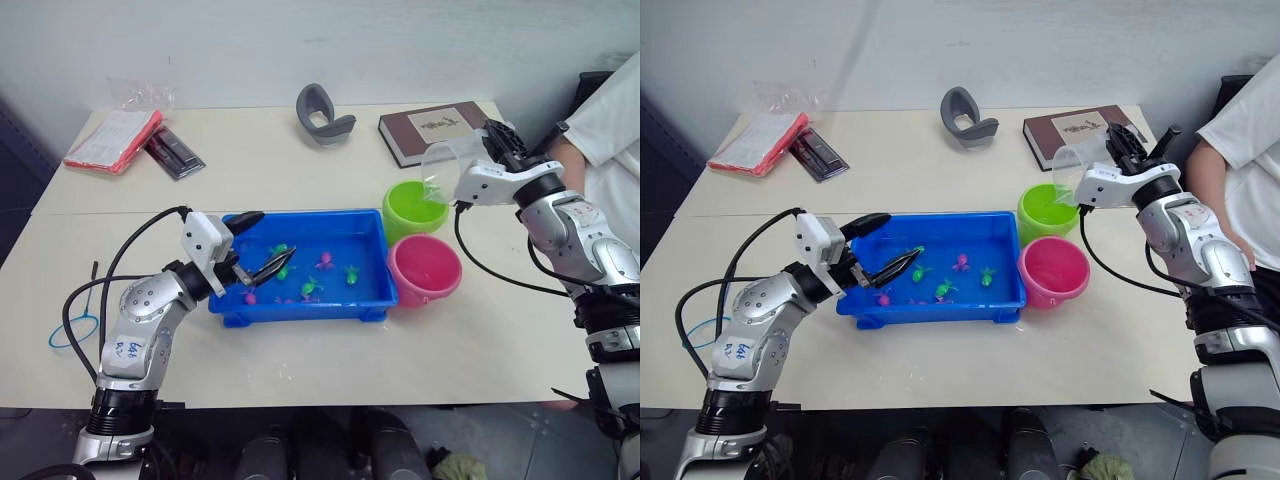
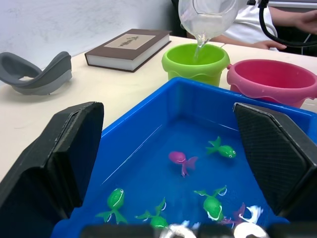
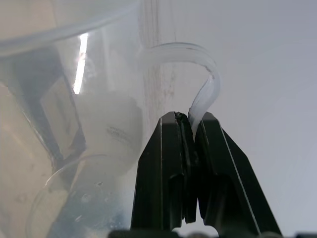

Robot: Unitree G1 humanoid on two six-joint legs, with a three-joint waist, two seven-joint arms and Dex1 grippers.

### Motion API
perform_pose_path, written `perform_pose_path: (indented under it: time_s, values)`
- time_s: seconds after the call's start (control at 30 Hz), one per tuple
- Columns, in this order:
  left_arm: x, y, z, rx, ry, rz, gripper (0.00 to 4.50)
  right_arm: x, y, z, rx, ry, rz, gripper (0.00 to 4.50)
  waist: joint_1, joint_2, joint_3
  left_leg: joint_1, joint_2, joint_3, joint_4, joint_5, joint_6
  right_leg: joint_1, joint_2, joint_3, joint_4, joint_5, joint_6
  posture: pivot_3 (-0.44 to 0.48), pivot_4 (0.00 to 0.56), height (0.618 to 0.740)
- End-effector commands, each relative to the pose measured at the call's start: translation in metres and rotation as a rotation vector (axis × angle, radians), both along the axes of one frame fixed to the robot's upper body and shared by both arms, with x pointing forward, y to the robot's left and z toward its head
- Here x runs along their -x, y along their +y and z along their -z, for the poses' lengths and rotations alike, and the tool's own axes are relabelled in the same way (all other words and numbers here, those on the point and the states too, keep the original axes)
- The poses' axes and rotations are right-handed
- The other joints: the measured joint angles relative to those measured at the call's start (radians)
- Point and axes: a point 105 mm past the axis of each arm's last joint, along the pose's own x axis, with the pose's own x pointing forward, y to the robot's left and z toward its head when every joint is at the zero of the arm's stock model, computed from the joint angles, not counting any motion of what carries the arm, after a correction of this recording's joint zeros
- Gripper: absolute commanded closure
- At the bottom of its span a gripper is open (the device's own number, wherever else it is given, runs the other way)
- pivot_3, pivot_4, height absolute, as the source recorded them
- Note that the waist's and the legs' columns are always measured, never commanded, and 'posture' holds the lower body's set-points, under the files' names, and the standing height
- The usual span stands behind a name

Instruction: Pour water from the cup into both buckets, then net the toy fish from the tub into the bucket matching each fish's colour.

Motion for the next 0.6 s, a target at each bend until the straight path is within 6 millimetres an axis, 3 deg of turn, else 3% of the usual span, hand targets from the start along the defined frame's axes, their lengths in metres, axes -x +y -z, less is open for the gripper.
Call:
perform_pose_path:
  time_s: [0.03, 0.27, 0.47, 0.6]
  values:
    - [0.001, -0.002, -0.008, 0.0, -0.047, 0.009, 0.0, 0.006, -0.002, -0.028, 0.018, -0.103, -0.016, 4.43, 0.0, 0.0, 0.0, 0.0, 0.0, 0.0, 0.0, 0.0, 0.0, 0.0, 0.0, 0.0, 0.0, 0.0, 0.0, 0.0, 0.15, 0.74]
    - [0.0, 0.0, -0.008, 0.001, -0.054, 0.001, 0.0, 0.006, -0.004, -0.037, 0.041, -0.141, -0.028, 4.43, 0.0, 0.0, 0.0, 0.0, 0.0, 0.0, 0.0, 0.0, 0.0, 0.0, 0.0, 0.0, 0.0, 0.0, 0.0, 0.0, 0.15, 0.74]
    - [-0.002, 0.0, -0.009, 0.005, -0.061, -0.003, 0.0, 0.003, -0.005, -0.018, -0.02, -0.084, -0.039, 4.43, 0.0, 0.0, 0.0, 0.0, 0.0, 0.0, 0.0, 0.0, 0.0, 0.0, 0.0, 0.0, 0.0, 0.0, 0.0, 0.0, 0.15, 0.74]
    - [0.001, 0.001, -0.008, 0.01, -0.059, -0.004, 0.0, 0.004, -0.024, -0.02, -0.371, -0.056, -0.035, 4.43, 0.0, 0.0, 0.0, 0.0, 0.0, 0.0, 0.0, 0.0, 0.0, 0.001, 0.0, 0.0, 0.0, 0.0, 0.0, 0.0, 0.15, 0.74]
